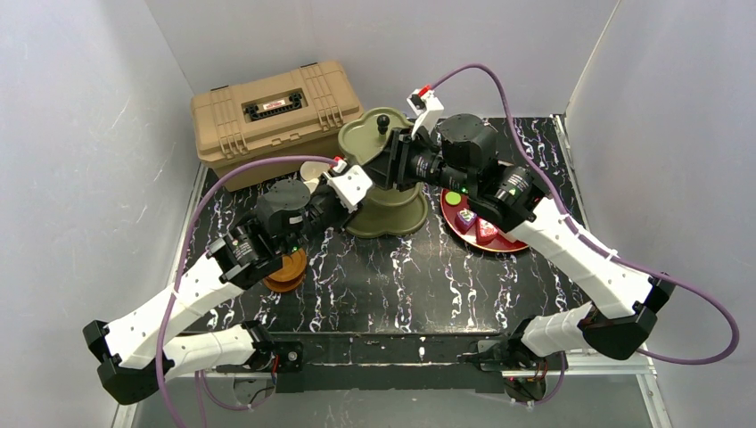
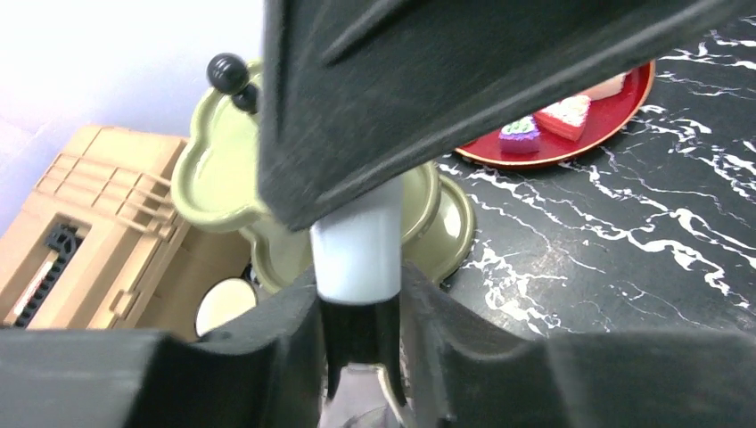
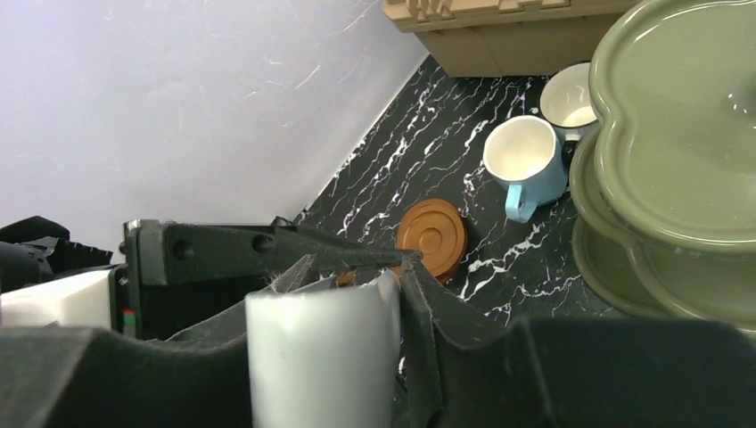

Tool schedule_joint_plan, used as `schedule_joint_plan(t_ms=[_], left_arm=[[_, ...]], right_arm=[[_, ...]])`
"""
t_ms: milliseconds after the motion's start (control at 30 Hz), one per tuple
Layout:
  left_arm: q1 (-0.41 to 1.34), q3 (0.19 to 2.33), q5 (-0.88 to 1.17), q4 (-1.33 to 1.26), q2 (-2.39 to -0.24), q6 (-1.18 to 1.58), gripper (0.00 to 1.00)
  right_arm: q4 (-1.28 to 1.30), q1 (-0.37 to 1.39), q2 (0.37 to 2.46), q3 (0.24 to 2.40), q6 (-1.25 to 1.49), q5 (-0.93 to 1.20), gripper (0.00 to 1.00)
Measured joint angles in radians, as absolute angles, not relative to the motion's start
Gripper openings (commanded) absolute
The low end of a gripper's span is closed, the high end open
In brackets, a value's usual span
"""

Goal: Serve the afternoon tea
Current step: Adjust the clamp, then pick up the desert from the tray.

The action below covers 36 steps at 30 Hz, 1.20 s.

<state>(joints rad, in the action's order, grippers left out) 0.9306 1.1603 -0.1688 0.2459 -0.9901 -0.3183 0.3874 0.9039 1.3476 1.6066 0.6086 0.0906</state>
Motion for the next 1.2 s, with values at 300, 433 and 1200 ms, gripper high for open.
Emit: schedule_joint_plan(t_ms=[300,433,1200], left_arm=[[0.945,1.223,-0.088,0.287,-0.994,-0.324,0.98],[0.945,1.287,-0.067,0.327,-0.991,-0.292,0.98],[0.767,1.536,-0.150,0.619,-1.192,-0.220,0.98]], right_arm=[[0.456,0.906,1.341,1.590,0.549,0.022,0.36],[0.504,0.906,1.318,1.553,0.495,-0.063,0.34],[0.493,0.661,1.116,1.109,0.298,-0.666,0.30]])
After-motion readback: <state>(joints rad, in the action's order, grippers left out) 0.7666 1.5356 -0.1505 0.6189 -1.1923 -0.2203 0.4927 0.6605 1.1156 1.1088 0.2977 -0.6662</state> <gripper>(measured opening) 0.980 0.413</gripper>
